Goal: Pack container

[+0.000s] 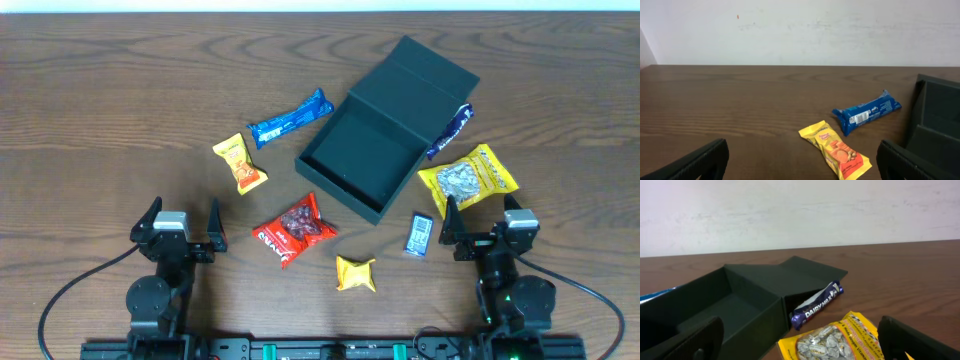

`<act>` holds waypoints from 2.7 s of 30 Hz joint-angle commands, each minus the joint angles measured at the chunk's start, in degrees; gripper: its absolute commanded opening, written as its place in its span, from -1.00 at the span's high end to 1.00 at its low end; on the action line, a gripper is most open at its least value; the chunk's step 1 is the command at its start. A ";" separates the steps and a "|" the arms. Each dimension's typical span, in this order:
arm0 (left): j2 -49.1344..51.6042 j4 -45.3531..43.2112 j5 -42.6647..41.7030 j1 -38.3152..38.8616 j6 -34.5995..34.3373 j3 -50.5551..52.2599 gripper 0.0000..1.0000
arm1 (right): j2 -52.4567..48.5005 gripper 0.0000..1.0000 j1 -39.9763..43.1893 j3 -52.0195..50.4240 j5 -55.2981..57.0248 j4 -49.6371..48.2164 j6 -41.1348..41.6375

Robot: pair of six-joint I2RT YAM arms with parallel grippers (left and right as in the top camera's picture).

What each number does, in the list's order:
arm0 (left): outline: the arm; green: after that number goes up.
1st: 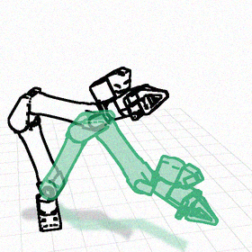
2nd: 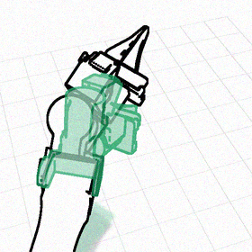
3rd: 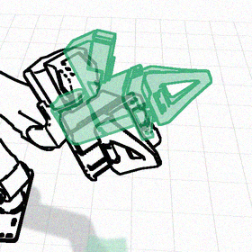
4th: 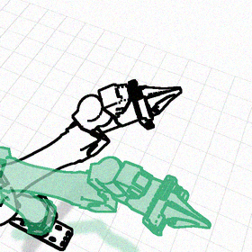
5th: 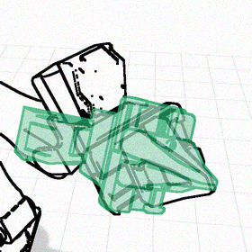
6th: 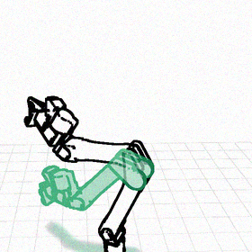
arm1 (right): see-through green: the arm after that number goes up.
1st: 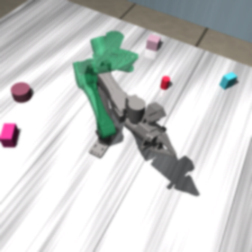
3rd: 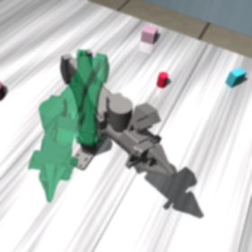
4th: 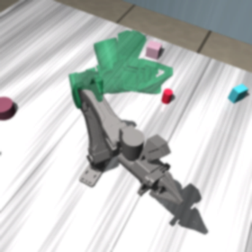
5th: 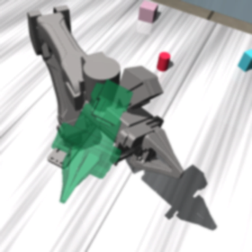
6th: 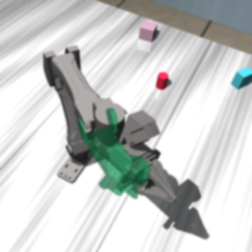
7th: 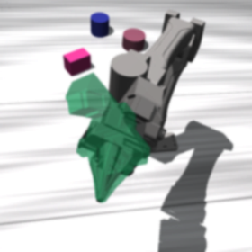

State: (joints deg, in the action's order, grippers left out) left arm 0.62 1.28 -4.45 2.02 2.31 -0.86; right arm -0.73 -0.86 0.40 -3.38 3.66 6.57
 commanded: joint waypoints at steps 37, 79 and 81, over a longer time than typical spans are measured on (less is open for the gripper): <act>-0.04 2.73 -0.46 -0.13 -0.61 0.61 -0.90 | 0.42 -0.98 0.42 -0.09 0.17 0.33 0.66; -0.04 2.73 -0.46 -0.13 -0.61 0.61 -0.90 | -6.08 -0.99 0.46 16.37 -5.73 10.99 -6.47; -0.04 2.73 -0.46 -0.13 -0.61 0.61 -0.91 | -10.32 -0.98 0.46 22.51 -5.11 17.03 -8.70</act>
State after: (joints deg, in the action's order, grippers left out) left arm 0.64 1.30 -4.40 2.02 2.31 -0.89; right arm -7.94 -0.86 17.67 -8.78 18.57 2.11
